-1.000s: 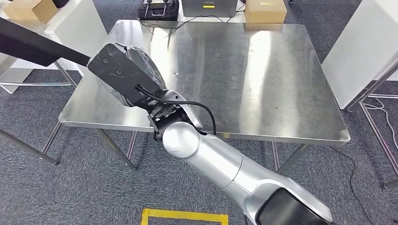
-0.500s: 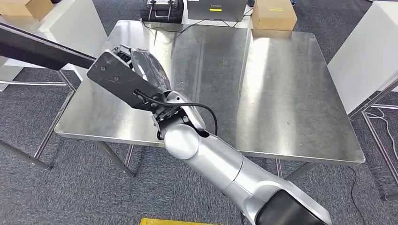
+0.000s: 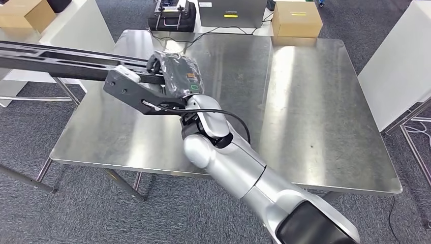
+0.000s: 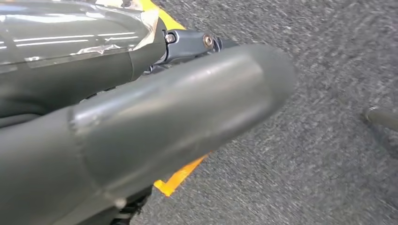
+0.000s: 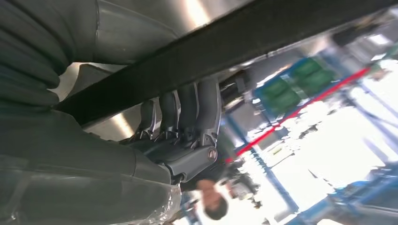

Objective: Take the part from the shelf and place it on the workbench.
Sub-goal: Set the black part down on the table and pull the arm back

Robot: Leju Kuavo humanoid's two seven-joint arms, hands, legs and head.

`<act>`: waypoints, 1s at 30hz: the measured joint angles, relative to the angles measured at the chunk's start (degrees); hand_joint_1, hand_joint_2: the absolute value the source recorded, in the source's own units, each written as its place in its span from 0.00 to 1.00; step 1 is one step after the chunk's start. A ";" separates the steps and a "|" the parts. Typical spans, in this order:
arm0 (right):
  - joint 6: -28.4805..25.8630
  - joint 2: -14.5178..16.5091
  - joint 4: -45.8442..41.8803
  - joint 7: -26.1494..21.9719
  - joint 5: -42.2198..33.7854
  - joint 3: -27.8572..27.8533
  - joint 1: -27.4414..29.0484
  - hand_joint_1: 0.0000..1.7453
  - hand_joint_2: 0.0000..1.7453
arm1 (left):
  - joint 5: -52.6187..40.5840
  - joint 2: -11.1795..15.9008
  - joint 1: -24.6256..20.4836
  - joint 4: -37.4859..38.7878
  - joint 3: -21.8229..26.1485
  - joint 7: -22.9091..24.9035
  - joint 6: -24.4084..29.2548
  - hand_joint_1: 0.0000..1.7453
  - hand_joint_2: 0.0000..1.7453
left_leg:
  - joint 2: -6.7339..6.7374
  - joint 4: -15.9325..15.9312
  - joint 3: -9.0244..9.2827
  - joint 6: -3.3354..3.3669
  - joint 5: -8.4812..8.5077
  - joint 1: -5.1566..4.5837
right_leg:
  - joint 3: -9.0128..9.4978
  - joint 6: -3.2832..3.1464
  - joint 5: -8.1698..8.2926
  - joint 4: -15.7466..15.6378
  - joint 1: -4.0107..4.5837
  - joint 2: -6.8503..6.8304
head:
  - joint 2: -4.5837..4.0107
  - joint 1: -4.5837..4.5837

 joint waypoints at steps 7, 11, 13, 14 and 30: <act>2.07 -0.04 9.03 2.18 13.66 -8.26 -1.24 1.00 1.00 | -2.96 -0.17 0.02 -0.09 0.03 -10.08 2.18 0.00 0.00 | 0.22 -0.67 0.37 -0.93 -0.29 -0.01 | 0.18 -0.50 -0.34 0.00 0.10 0.15 | 0.00 0.02; 2.66 -0.04 11.37 2.67 15.15 -10.32 -1.49 1.00 1.00 | -3.55 -0.28 0.02 -0.09 -0.03 -10.29 2.29 0.00 0.00 | 0.24 -0.68 0.49 -1.08 -0.22 -0.08 | 0.33 -0.51 -0.33 0.00 0.07 0.14 | 0.00 0.03; 3.29 -0.04 12.23 3.34 17.00 -11.10 -1.55 1.00 1.00 | -4.30 -0.28 0.03 -0.09 -0.10 -10.45 2.26 0.00 0.00 | 0.22 -0.67 0.59 -1.09 -0.21 -0.12 | 0.43 -0.50 -0.33 -0.02 0.05 0.12 | 0.00 0.03; 3.66 -0.05 12.84 3.65 18.50 -11.65 -1.62 1.00 1.00 | -4.80 -0.28 0.04 -0.09 -0.16 -10.74 2.23 0.00 0.00 | 0.22 -0.67 0.64 -1.10 -0.20 -0.14 | 0.47 -0.50 -0.33 -0.03 0.05 0.11 | 0.00 0.03; 7.41 -1.05 29.40 7.81 35.70 -23.77 -1.74 0.00 0.00 | -3.77 -0.21 0.01 -0.09 1.38 -8.43 1.25 0.00 0.00 | 0.23 -0.65 0.70 -1.05 -0.24 -0.22 | 0.59 -0.49 -0.33 -0.22 0.01 0.13 | 0.00 0.03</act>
